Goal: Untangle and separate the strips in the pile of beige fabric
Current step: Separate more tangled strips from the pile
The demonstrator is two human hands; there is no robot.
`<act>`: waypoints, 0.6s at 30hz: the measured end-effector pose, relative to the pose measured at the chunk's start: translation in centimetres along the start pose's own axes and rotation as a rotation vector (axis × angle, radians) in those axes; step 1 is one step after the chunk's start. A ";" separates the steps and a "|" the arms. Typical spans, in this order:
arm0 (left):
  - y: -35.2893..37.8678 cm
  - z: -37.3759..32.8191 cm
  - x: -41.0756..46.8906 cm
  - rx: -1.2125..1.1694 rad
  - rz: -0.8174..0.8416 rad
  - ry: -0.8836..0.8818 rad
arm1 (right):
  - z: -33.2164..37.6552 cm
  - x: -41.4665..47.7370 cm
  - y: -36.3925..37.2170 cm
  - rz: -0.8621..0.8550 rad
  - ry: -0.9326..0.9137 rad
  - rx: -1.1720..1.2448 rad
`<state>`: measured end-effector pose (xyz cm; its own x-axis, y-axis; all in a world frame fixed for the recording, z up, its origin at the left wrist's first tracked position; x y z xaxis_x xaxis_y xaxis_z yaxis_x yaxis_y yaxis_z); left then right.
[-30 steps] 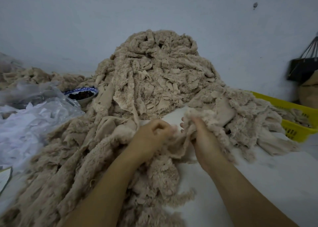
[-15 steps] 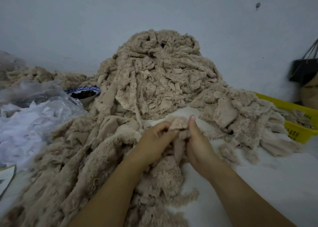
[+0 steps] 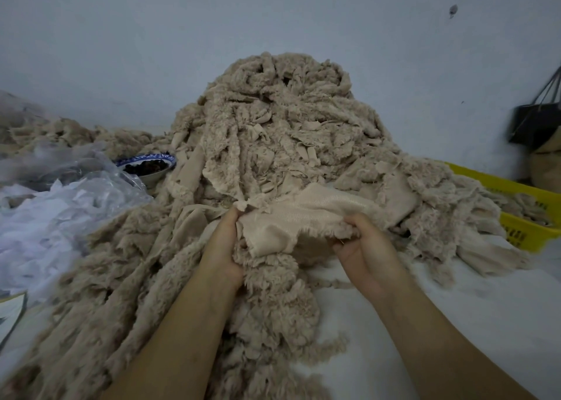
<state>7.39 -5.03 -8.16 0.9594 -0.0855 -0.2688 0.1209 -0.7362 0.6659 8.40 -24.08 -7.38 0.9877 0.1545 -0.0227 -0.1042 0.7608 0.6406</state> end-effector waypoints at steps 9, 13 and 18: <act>0.2 -0.2 -0.2 -0.093 0.089 -0.021 | -0.3 0.5 0.0 0.026 -0.008 0.086; 0.0 -1.2 0.0 -0.142 0.104 0.047 | 0.4 0.1 0.5 0.064 -0.044 0.096; 0.8 -1.4 -0.2 -0.117 0.164 0.144 | 0.3 0.5 -1.4 -0.174 -0.077 -0.183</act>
<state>7.68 -4.67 -6.55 0.9940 -0.0945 -0.0544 -0.0183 -0.6366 0.7709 9.09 -25.26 -8.11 0.9978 -0.0320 -0.0573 0.0557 0.8740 0.4828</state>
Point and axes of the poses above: each hand's wrist, its own x-axis towards the middle knuckle, its own y-axis out of the palm, z = x × y, the point moved 7 cm from there along x, towards the middle knuckle, and after that the axes turned 4 degrees about z, right-handed, at the moved point
